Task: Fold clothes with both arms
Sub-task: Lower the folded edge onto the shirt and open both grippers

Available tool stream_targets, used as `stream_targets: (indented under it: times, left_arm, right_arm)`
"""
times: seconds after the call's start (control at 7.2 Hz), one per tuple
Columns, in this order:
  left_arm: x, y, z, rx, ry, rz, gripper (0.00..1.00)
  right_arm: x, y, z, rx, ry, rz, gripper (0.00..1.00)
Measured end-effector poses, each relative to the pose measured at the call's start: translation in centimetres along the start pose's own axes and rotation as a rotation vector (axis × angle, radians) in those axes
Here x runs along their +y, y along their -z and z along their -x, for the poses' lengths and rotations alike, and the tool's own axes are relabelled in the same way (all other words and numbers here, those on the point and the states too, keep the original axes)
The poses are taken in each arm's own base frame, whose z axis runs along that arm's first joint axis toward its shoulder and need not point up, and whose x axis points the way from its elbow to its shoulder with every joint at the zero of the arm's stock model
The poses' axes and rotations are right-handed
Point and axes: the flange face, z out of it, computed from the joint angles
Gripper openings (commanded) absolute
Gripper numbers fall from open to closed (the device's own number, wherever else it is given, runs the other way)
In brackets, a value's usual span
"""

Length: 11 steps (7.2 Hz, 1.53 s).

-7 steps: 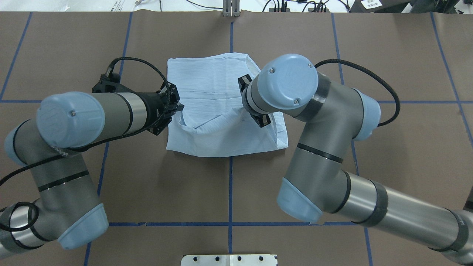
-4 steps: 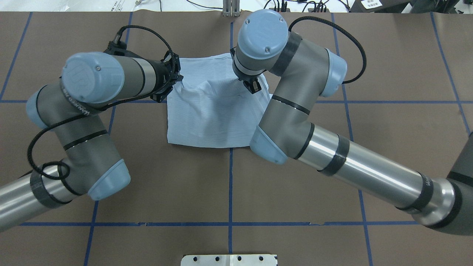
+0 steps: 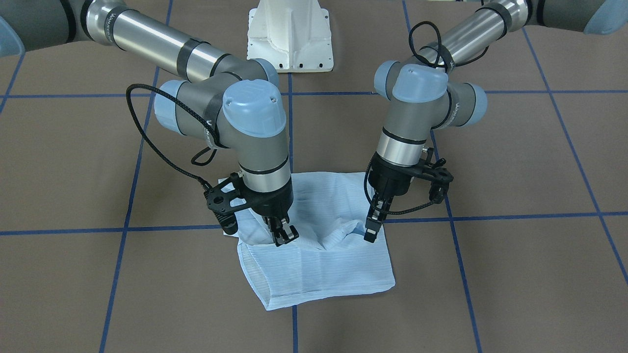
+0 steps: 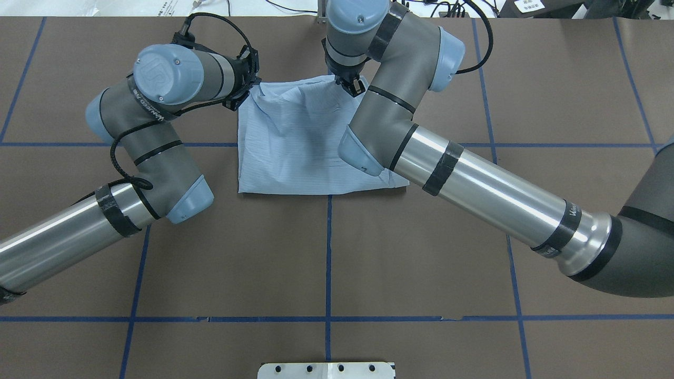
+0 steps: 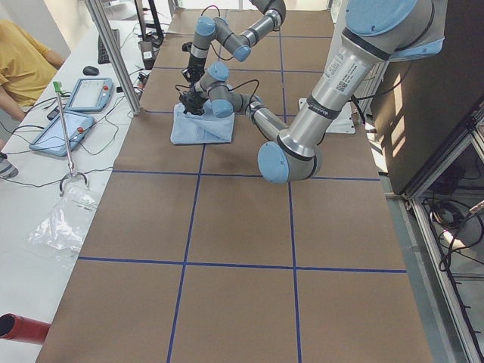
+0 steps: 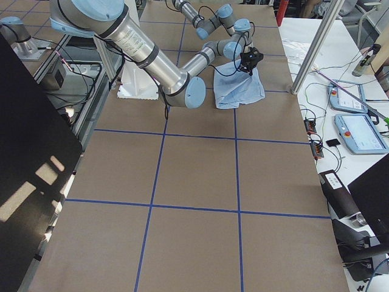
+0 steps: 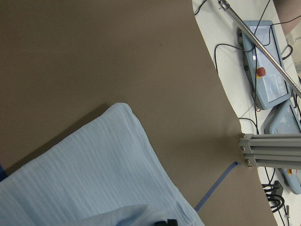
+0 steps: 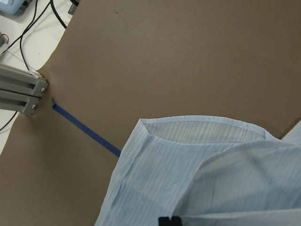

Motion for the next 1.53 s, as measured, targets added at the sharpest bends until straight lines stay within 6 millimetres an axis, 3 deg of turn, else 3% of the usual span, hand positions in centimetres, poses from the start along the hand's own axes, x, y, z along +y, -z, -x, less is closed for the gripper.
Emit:
stream_targets:
  times: [0.42, 0.69, 1.11, 1.25, 1.39, 1.53]
  left_arm:
    - [-2.2, -3.1, -0.3, 0.004, -0.046, -0.024, 0.0]
    - [-4.2, -5.4, 0.1, 0.017, -0.078, -0.034, 0.0]
    - [-5.2, -7.5, 0.8, 0.022, -0.095, -0.037, 0.0]
    - [-5.5, -8.1, 1.3, 0.019, -0.105, -0.039, 0.0]
    - [-5.8, -8.5, 1.5, 0.016, -0.118, -0.041, 0.15]
    - [-5.9, -8.7, 1.7, 0.012, -0.132, -0.042, 0.37]
  right_arm:
    - [-1.4, -4.0, 0.3, -0.009, 0.036, -0.004, 0.0]
    - [-1.9, -5.5, 1.2, -0.01, 0.064, -0.011, 0.0]
    - [-2.0, -6.9, 1.9, -0.01, 0.082, -0.014, 0.0]
    - [-2.1, -7.4, 2.0, -0.013, 0.088, -0.015, 0.57]
    - [-2.1, -7.7, 2.2, -0.022, 0.095, -0.014, 1.0]
    - [-1.8, -7.7, 2.8, -0.029, 0.1, -0.013, 1.0]
